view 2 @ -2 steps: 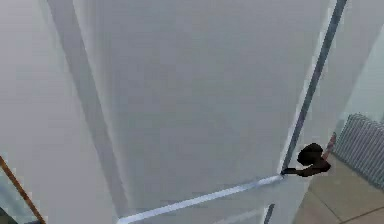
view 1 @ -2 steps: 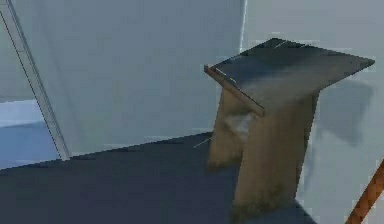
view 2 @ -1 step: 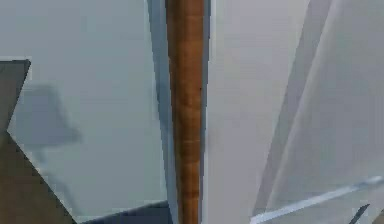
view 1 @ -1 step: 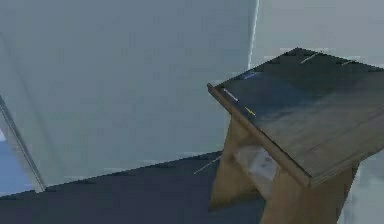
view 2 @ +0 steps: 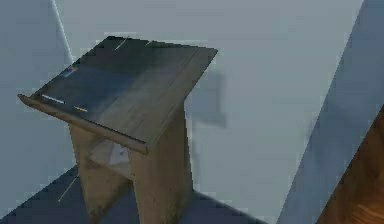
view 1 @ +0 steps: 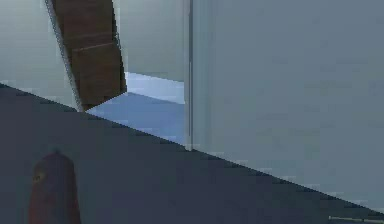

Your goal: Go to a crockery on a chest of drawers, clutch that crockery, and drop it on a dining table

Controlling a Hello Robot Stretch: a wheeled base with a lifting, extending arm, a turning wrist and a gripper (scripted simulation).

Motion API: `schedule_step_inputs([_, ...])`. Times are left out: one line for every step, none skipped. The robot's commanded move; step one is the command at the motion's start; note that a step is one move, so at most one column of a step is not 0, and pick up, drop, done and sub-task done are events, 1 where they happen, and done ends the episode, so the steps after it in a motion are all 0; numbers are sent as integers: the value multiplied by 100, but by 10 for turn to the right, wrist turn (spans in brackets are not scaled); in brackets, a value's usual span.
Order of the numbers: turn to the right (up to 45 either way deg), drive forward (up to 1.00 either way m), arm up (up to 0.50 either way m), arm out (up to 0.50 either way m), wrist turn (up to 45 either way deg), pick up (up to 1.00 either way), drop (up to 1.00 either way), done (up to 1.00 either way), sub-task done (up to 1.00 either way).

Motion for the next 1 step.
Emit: schedule_step_inputs([-210,0,0,0,0,0,0,0,0])
